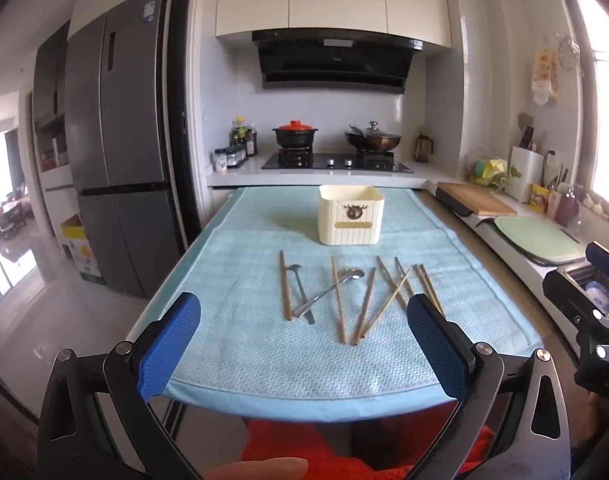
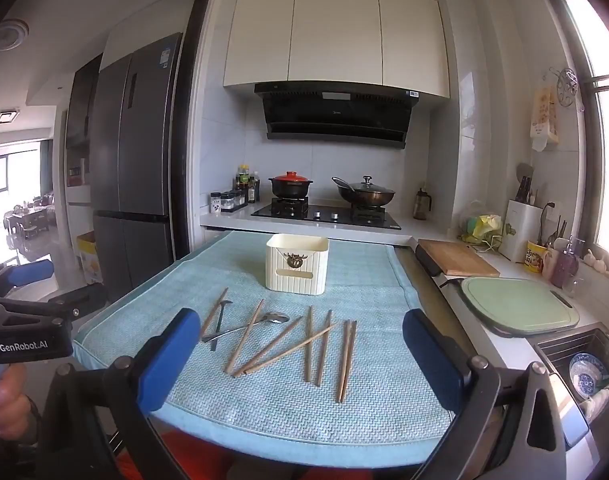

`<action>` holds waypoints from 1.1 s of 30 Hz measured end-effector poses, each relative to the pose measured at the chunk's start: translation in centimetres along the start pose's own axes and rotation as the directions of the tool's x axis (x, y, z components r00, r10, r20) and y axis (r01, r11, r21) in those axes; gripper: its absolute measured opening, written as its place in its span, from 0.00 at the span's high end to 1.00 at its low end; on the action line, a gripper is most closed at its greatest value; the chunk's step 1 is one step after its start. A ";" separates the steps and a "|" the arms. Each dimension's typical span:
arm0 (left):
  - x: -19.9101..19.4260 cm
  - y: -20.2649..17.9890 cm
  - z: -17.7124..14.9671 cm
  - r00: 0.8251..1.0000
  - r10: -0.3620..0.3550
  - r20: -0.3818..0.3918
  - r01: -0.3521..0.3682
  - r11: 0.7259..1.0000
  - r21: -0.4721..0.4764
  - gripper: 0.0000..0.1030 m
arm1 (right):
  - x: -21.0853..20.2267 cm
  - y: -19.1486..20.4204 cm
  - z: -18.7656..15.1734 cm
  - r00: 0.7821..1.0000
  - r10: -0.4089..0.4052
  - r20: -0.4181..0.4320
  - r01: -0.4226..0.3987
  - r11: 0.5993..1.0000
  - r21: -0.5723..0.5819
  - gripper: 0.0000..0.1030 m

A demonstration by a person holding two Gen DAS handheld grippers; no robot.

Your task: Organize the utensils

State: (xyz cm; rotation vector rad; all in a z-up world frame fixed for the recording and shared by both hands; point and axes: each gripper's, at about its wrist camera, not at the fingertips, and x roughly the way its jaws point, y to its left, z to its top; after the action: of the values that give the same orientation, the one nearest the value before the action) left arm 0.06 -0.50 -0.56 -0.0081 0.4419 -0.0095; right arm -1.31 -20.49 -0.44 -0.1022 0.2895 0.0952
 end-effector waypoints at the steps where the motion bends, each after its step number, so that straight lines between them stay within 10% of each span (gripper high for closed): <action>1: 0.0 0.0 0.0 1.000 0.000 0.000 0.000 1.000 0.000 0.00 | 0.0 0.1 0.0 1.000 0.000 0.000 0.000 1.000 0.000 0.00; 33: 0.0 0.2 0.1 1.000 -0.003 -0.011 0.003 1.000 0.017 0.00 | 0.5 -0.3 -0.5 1.000 0.011 -0.012 -0.011 1.000 0.009 0.00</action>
State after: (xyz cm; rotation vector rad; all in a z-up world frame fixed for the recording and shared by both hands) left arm 0.08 -0.34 -0.41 0.0083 0.4525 -0.0164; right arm -0.91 -20.77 -1.10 -0.0926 0.3021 0.1047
